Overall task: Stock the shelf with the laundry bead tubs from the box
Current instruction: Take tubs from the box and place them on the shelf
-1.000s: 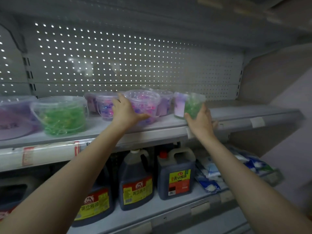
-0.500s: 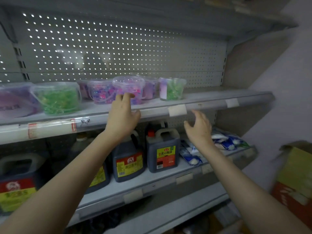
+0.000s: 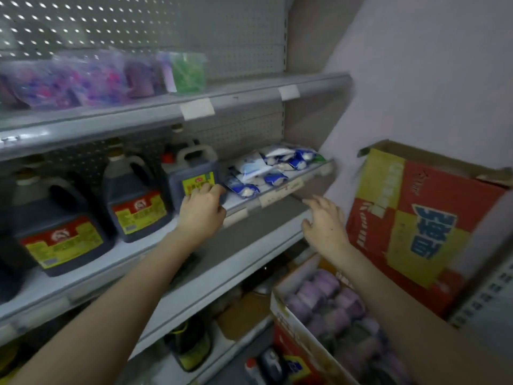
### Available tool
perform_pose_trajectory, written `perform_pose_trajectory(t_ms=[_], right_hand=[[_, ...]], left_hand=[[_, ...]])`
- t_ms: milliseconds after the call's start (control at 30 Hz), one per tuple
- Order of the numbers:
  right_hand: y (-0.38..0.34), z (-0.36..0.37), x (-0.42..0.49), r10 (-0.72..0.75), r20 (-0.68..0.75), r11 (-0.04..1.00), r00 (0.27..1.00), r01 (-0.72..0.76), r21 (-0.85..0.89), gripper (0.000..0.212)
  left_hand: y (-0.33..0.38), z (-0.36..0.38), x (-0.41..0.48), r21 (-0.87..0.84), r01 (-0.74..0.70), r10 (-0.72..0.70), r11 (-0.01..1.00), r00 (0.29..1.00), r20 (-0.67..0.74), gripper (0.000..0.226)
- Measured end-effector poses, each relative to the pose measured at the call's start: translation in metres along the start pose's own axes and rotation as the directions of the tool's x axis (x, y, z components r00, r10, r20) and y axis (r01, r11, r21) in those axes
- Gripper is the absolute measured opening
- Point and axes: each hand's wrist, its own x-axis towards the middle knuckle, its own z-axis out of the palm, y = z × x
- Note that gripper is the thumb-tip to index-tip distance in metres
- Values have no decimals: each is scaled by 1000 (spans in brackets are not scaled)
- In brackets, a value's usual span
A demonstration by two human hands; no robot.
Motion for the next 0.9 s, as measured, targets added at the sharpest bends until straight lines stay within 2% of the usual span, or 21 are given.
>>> perform_pose_trajectory(t_ms=[100, 200, 433, 567, 700, 800, 900], right_hand=[[38, 3, -23, 91, 51, 995, 995, -89, -32, 52], [75, 8, -43, 180, 35, 983, 983, -178, -34, 49], [148, 35, -72, 401, 60, 913, 914, -393, -106, 44], [178, 56, -79, 539, 109, 841, 836, -524, -136, 41], [201, 81, -85, 654, 163, 756, 739, -649, -88, 42], [216, 104, -92, 717, 171, 693, 676, -717, -74, 33], [227, 130, -98, 775, 191, 622, 602, -780, -68, 40]], left_hand=[[26, 34, 1, -34, -64, 67, 997, 991, 116, 40], [50, 69, 5, -69, -124, 136, 990, 969, 206, 42], [102, 158, 28, -127, -244, 273, 961, 906, 325, 41], [120, 210, 42, -160, -318, 356, 934, 845, 399, 39], [133, 261, 52, -184, -368, 410, 911, 779, 475, 36], [142, 296, 57, -259, -413, 487, 873, 714, 503, 29], [148, 334, 58, -320, -376, 493, 870, 645, 583, 28]])
